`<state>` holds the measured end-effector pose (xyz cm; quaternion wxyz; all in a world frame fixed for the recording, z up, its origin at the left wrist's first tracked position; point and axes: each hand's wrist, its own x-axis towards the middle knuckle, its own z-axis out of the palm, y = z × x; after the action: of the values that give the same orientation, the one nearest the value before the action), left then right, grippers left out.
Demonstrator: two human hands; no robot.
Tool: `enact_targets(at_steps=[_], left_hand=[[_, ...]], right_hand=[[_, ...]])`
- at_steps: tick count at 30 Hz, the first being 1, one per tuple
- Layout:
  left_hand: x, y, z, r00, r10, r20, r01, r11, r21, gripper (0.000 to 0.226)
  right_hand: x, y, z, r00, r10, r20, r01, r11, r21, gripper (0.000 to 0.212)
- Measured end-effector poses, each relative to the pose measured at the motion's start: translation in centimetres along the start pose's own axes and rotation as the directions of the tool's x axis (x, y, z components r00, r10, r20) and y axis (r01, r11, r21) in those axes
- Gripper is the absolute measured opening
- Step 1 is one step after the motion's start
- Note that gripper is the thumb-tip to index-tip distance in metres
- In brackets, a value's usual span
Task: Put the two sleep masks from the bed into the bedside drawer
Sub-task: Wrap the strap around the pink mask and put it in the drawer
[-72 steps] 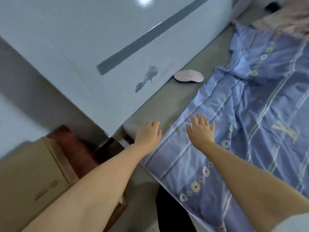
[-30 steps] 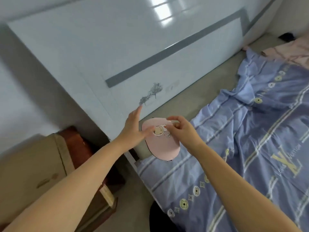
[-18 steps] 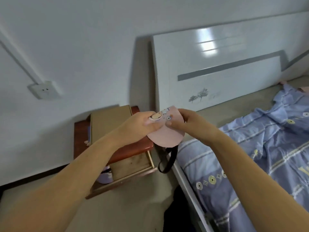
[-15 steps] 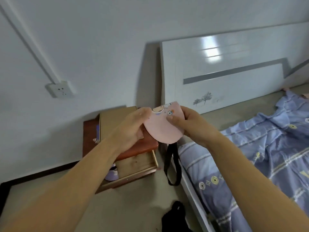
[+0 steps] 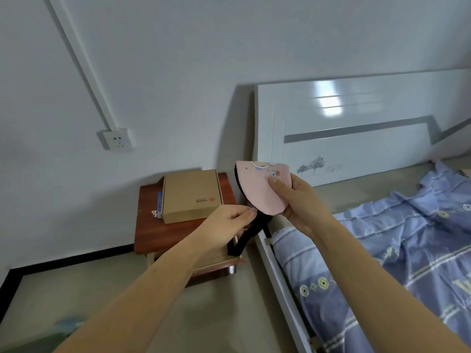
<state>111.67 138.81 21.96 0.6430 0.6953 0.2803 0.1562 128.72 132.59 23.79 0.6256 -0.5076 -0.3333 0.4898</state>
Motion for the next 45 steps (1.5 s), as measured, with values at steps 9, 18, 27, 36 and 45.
enact_targets(at_steps=[9, 18, 27, 36, 45], left_hand=[[-1.6, 1.0, 1.4, 0.951, -0.097, 0.295, 0.289, 0.622, -0.728, 0.035], [-0.9, -0.7, 2.7, 0.974, -0.183, -0.129, 0.224, 0.837, 0.499, 0.041], [-0.8, 1.8, 2.7, 0.644, 0.701, 0.306, -0.534, 0.126, 0.836, 0.058], [0.8, 2.1, 5.8, 0.506, 0.736, 0.451, -0.626, -0.047, 0.779, 0.046], [-1.3, 3.4, 5.2, 0.802, 0.350, 0.484, -0.509, -0.023, 0.860, 0.029]], right_hand=[[-1.5, -1.2, 0.0, 0.987, -0.159, 0.002, 0.153, 0.949, -0.276, 0.016], [-3.7, -0.8, 0.7, 0.914, -0.364, -0.177, 0.286, 0.891, -0.354, 0.016], [-4.1, -2.2, -3.0, 0.907, 0.328, 0.262, -0.212, 0.896, -0.390, 0.038], [-4.2, -3.9, -2.1, 0.851, 0.264, 0.455, 0.088, 0.782, -0.617, 0.007], [-1.8, -2.6, -1.8, 0.872, -0.008, 0.490, 0.312, 0.780, -0.542, 0.017]])
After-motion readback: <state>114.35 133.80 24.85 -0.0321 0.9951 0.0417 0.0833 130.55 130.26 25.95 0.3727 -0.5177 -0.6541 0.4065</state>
